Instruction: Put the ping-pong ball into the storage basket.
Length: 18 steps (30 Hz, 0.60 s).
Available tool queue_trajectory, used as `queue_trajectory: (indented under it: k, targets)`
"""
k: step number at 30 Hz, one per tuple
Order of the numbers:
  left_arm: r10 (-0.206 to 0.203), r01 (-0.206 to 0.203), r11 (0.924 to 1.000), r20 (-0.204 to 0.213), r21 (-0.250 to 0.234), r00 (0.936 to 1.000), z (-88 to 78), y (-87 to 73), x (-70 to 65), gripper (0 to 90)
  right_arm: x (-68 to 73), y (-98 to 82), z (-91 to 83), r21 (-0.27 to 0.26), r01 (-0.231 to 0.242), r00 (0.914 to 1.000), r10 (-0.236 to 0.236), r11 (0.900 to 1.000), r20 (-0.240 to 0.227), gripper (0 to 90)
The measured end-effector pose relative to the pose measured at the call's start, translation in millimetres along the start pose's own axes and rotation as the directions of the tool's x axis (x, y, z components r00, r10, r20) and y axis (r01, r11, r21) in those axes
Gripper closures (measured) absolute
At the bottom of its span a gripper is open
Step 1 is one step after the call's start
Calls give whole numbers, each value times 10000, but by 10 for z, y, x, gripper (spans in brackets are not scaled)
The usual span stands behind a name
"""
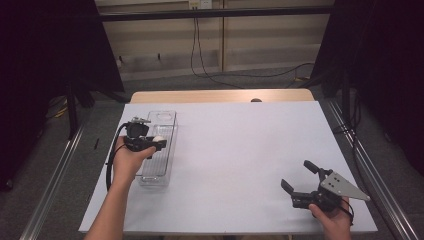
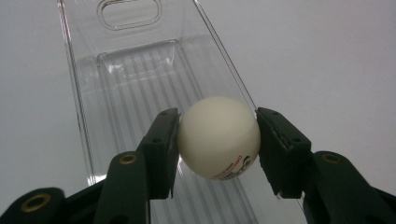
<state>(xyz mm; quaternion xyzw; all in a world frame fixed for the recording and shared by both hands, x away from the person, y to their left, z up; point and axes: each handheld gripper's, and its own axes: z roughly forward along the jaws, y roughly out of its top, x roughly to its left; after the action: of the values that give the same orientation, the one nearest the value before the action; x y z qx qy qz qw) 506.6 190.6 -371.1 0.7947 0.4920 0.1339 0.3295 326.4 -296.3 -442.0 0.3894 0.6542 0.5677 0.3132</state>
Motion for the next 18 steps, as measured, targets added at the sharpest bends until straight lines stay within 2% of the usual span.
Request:
queue_trajectory:
  k: [2, 6, 8, 18]
  targets:
    - [233, -232, 9996, -8, 166, 9997, -11, 1, 20, 510, 0, -1, 2, -28, -2, 10000, 2, 10000, 30, 8]
    - [-12, 12, 10000, 12, 10, 10000, 4, -3, 3, 511, -1, 0, 3, -42, 7, 10000, -6, 10000, 30, 8]
    - [131, -130, 9999, -89, 55, 9999, 2, -2, 9, 511, -2, 1, 2, -48, 21, 10000, -21, 10000, 34, 9]
    - [107, -107, 9998, -25, 143, 9999, 17, -10, -5, 510, -1, 2, -1, -78, -21, 10000, 21, 10000, 54, 9]
